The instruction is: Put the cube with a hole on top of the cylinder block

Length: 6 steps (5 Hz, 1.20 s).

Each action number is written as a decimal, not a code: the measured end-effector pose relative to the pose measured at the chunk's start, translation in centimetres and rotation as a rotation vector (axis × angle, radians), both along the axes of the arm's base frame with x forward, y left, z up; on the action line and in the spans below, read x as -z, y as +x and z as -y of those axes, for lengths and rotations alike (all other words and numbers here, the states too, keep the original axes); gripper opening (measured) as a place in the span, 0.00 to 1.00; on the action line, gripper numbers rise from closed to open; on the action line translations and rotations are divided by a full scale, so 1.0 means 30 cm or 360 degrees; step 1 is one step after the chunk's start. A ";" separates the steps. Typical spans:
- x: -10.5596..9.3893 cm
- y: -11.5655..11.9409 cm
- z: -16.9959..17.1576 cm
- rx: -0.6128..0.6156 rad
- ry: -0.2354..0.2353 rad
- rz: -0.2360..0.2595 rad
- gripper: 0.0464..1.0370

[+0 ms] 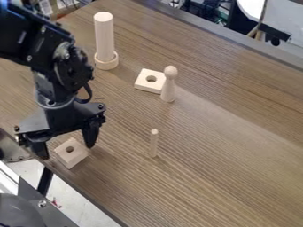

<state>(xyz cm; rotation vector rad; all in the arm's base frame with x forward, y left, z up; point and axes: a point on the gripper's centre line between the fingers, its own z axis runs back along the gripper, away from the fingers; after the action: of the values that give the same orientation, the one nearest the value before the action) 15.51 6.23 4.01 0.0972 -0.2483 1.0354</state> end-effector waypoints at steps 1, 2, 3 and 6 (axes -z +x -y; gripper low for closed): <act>0.018 0.000 -0.003 -0.0062 0.0014 -0.0011 0.96; 0.024 -0.002 -0.003 -0.0130 0.0034 0.0004 0.90; 0.028 -0.010 0.009 -0.0208 0.0076 -0.0002 0.61; -0.195 0.109 0.019 0.0159 0.0244 0.0045 0.51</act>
<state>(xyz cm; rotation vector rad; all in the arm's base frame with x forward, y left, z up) 18.78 5.65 9.86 0.2071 -0.3546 0.9182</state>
